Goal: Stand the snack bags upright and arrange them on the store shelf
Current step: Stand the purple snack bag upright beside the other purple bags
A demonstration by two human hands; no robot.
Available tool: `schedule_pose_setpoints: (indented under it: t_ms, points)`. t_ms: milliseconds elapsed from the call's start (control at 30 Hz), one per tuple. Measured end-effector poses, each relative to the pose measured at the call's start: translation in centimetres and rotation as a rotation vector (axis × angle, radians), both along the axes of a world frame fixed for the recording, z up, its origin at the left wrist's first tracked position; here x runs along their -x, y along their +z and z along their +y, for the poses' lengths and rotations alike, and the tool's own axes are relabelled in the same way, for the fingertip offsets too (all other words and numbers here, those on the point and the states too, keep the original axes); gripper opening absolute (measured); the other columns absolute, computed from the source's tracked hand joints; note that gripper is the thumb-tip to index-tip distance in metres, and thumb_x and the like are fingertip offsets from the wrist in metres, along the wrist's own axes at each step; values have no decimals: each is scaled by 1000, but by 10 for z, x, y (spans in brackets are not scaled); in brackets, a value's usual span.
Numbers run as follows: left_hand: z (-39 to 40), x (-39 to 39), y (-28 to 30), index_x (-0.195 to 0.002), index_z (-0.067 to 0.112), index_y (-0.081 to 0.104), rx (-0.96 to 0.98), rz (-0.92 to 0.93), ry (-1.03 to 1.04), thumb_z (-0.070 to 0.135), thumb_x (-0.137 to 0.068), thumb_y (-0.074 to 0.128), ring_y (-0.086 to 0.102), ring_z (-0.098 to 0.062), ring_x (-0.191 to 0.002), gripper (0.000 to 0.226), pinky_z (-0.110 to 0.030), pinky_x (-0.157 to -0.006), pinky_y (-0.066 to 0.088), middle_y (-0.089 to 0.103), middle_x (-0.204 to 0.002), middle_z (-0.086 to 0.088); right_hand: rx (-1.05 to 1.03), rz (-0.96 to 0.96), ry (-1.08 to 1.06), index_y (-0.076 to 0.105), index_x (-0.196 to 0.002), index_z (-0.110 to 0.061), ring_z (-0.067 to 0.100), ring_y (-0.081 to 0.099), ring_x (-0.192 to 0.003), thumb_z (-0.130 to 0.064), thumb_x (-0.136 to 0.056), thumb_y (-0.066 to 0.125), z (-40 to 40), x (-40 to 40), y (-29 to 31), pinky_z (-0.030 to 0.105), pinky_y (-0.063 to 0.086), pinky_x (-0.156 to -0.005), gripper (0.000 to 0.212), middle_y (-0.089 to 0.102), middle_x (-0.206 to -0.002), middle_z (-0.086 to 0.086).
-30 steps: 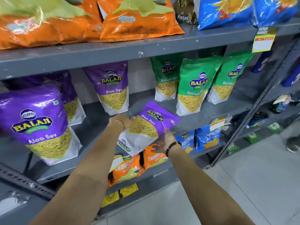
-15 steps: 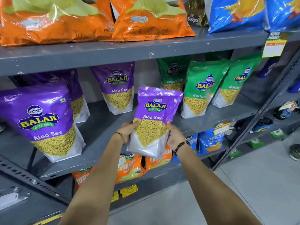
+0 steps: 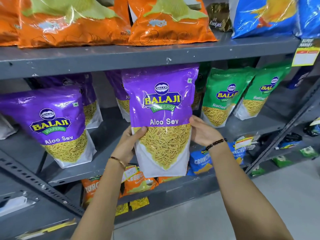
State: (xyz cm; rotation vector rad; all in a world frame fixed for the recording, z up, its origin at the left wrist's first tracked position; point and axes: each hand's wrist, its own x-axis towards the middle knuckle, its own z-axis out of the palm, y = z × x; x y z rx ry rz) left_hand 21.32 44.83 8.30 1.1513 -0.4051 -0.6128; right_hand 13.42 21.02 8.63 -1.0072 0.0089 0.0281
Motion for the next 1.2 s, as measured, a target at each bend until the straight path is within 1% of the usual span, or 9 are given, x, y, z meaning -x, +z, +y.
schedule_pose_setpoints:
  t_ms: [200,333,500,633,767,933,1067,1133,1200]
  points:
    - [8,5,6,-95,19,62,6,-40,6,53,-32,88,73,-11,-77,76,-24,-63,59,77,-83,6,10,-76,93,76,-90,-20,10,73,-83,-33,-52,86,5,3,11,27,60,-71,42,78,-91,-3]
    - [8,-4,-2,-102,17,62,-2,-39,41,50,-42,87,72,-13,-85,72,-25,-67,59,77,-91,5,29,-27,34,66,-92,-14,14,72,-78,-32,-55,87,3,-11,-5,31,59,-71,47,76,-89,-1]
    - [0,-41,-21,-101,9,67,-170,-153,238,15,-78,68,70,-5,-80,24,-25,-77,53,77,-80,11,154,18,-165,52,-70,-17,7,67,-65,-36,-54,81,10,-36,-9,24,57,-64,38,72,-69,-7]
    - [-7,-66,-25,-112,-1,62,-235,-193,311,1,-84,60,67,4,-70,28,-12,-66,53,74,-69,19,234,38,-322,51,-72,-16,2,65,-63,-10,-89,55,21,-65,-13,26,51,-72,19,71,-63,-9]
    - [-7,-82,-36,-117,0,58,-275,-188,359,0,-85,59,66,8,-67,32,-8,-63,52,73,-67,21,311,108,-363,50,-72,-16,1,62,-68,-6,-93,48,30,-84,-23,19,48,-71,24,70,-60,-15]
    - [1,-87,-55,-112,8,60,-336,-161,341,4,-85,61,67,0,-83,27,-18,-77,52,72,-94,6,282,155,-387,57,-85,-18,11,57,-89,-9,-94,47,31,-94,-43,32,45,-89,17,61,-89,-1]
    - [12,-76,-80,-113,10,54,-524,-187,314,13,-66,80,60,-23,-108,54,-38,-96,48,63,-117,-10,306,212,-354,56,-114,-16,11,57,-99,3,-88,50,34,-92,-62,25,43,-84,33,62,-105,-1]
    - [13,-68,-91,-114,15,54,-639,-212,290,25,-55,83,57,-25,-111,66,-34,-95,48,63,-119,-7,415,251,-289,52,-123,-8,18,57,-104,16,-77,51,41,-88,-76,28,46,-84,52,62,-112,5]
    - [10,-60,-93,-111,13,55,-697,-227,299,13,-61,83,56,-22,-105,57,-16,-82,48,63,-111,-3,543,263,-188,50,-120,-12,20,55,-107,20,-72,56,48,-85,-90,35,47,-90,58,60,-119,8]
